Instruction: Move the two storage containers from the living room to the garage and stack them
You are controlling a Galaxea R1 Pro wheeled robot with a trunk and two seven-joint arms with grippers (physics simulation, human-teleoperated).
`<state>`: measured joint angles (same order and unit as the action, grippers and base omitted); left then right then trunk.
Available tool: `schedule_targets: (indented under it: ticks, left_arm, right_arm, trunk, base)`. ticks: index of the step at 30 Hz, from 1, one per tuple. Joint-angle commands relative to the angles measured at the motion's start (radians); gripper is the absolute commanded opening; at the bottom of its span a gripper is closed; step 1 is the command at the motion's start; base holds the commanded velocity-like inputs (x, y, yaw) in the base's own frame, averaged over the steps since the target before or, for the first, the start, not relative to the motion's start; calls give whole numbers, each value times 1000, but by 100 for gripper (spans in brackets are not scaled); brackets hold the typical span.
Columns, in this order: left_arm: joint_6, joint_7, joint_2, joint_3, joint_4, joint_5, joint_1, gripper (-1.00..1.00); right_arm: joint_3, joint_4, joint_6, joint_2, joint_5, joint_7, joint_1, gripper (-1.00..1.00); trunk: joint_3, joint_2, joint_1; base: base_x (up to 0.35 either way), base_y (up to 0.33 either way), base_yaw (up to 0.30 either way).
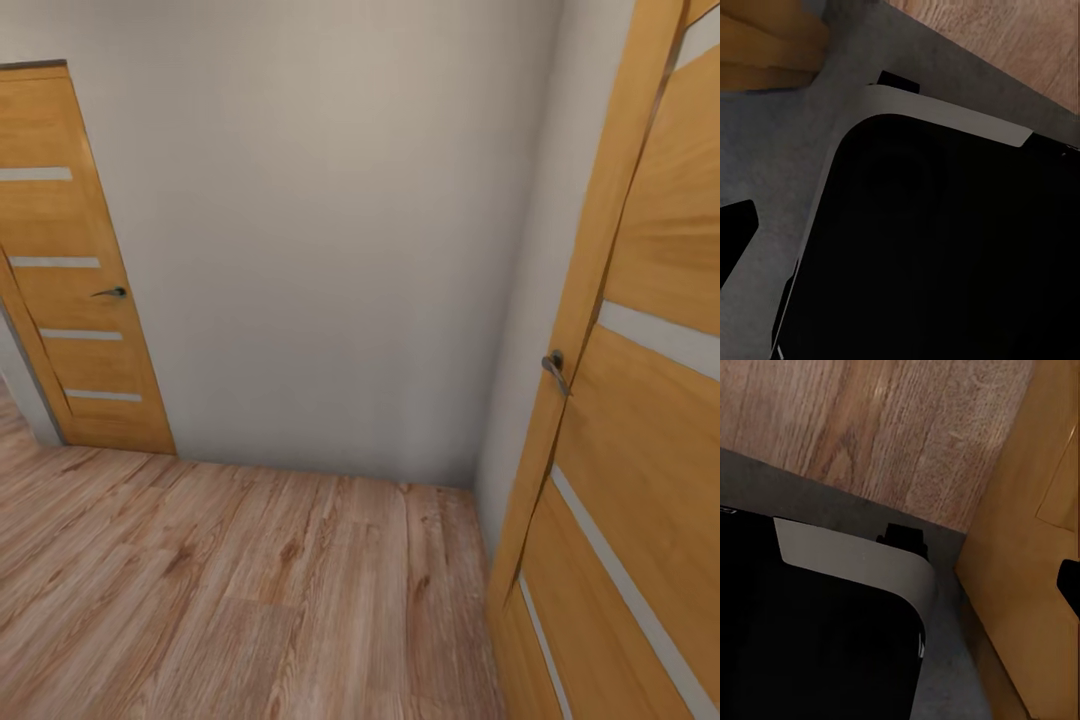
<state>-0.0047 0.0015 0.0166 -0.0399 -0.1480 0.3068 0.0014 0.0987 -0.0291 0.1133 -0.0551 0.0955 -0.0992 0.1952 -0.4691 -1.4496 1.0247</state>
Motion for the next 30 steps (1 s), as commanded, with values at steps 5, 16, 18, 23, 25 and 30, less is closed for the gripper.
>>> schedule_targets:
  ticks: [5,16,18,23,25,30]
  left_arm:
    - [0,0,1,-3,-1,3,0,100]
    - [-1,1,1,-4,-1,0,0,100]
    - [-1,1,1,-5,-1,0,0,100]
    - [0,0,1,-3,-1,1,0,100]
    - [0,0,2,-2,-1,1,0,100]
    - [0,-1,3,-2,-1,1,0,100]
  right_arm:
    - [6,-3,7,-1,6,0,2,100]
    - [6,-3,7,0,6,0,1,100]
    - [6,-3,7,0,6,0,2,100]
    - [6,-3,6,0,6,0,1,100]
    - [6,-3,6,1,6,0,0,100]
    - [6,-3,7,0,6,0,1,100]
  trunk:
    - [-1,0,0]
    - [-1,0,0]
    - [-1,0,0]
    - [-1,0,0]
    - [-1,0,0]
    - [-1,0,0]
  base:
    - [254,59,0]
    - [100,23,0]
    - [3,1,0]
    - [73,0,0]
    - [212,0,0]
    - [286,0,0]
